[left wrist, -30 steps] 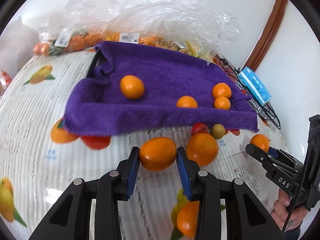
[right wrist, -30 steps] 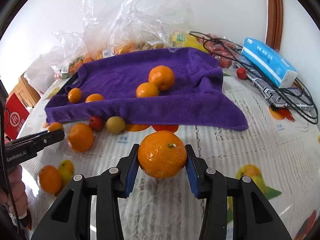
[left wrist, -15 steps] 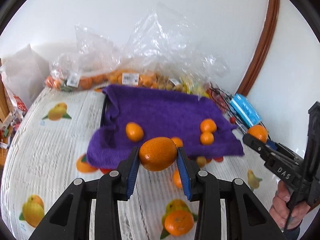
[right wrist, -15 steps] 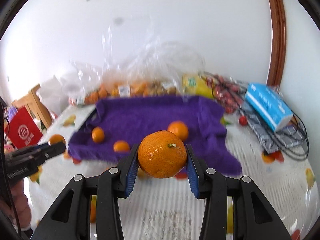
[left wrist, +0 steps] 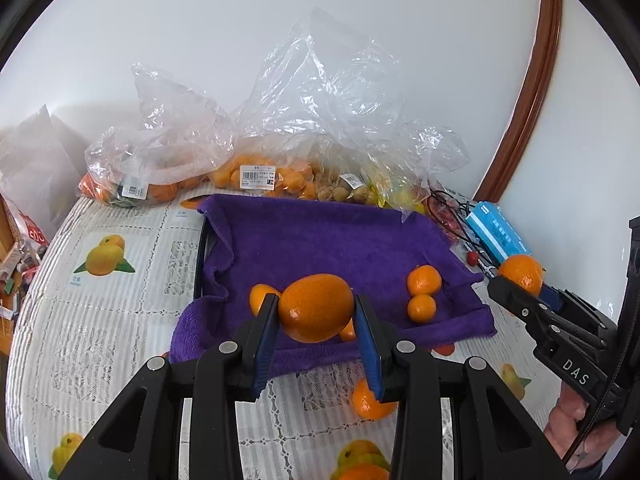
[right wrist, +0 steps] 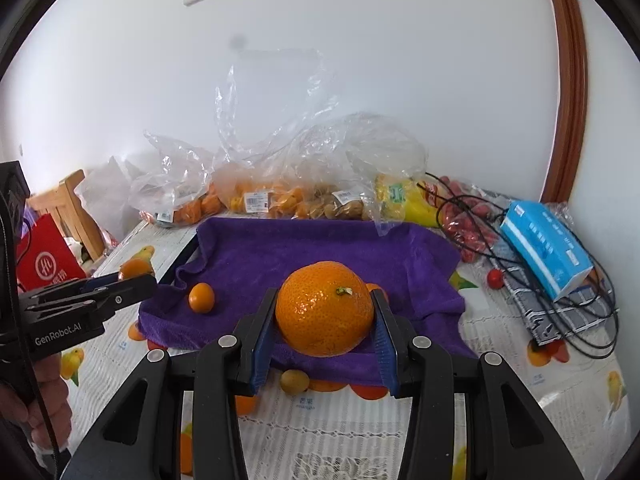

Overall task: Organize fruits
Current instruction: 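Lift both held oranges and carry them over the purple towel, then lower and open the right tool onto the towel while the left tool releases its orange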

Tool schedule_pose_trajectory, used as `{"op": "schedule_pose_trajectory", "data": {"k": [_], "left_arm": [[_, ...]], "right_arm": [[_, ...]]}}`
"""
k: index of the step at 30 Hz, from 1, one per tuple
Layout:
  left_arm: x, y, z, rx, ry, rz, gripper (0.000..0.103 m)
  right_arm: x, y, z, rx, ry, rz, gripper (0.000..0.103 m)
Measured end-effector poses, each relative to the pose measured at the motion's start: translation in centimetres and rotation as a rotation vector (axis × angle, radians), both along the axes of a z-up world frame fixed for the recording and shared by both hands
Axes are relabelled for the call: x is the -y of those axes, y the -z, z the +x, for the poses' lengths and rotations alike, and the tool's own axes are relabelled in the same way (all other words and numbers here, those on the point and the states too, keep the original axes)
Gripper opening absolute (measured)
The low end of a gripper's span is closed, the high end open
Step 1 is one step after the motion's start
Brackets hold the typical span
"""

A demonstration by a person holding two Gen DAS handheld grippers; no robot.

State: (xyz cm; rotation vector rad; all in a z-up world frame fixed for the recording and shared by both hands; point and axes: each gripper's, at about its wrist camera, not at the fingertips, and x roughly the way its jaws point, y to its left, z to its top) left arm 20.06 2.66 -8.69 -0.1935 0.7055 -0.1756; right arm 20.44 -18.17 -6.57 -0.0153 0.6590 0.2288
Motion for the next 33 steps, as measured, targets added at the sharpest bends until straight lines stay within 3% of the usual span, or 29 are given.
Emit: {"op": "schedule_pose_trajectory", "data": {"k": [9,13,23,33], "left_arm": [[-1.1,1.3,3.7,-0.019,-0.034,-0.033,0.035],[-1.0,1.9,5.4,-0.004,-0.041,-0.011,0.035],[-1.5,4.0,6.0,0.000,-0.086,0.030,0.035],[-1.6,5.1,6.4,-0.036,-0.076,-0.008,0.035]], "right_arm": [[-1.7,0.7,3.7,-0.012,-0.020,-0.021,0.044],[-1.8,1.4,5.2,-0.021,-0.018,-0.008,0.044],[-1.5,4.2,6.7,-0.055,-0.017,-0.009,0.044],[-1.8,5.4,7.1,-0.076,-0.035,0.003,0.044]]}}
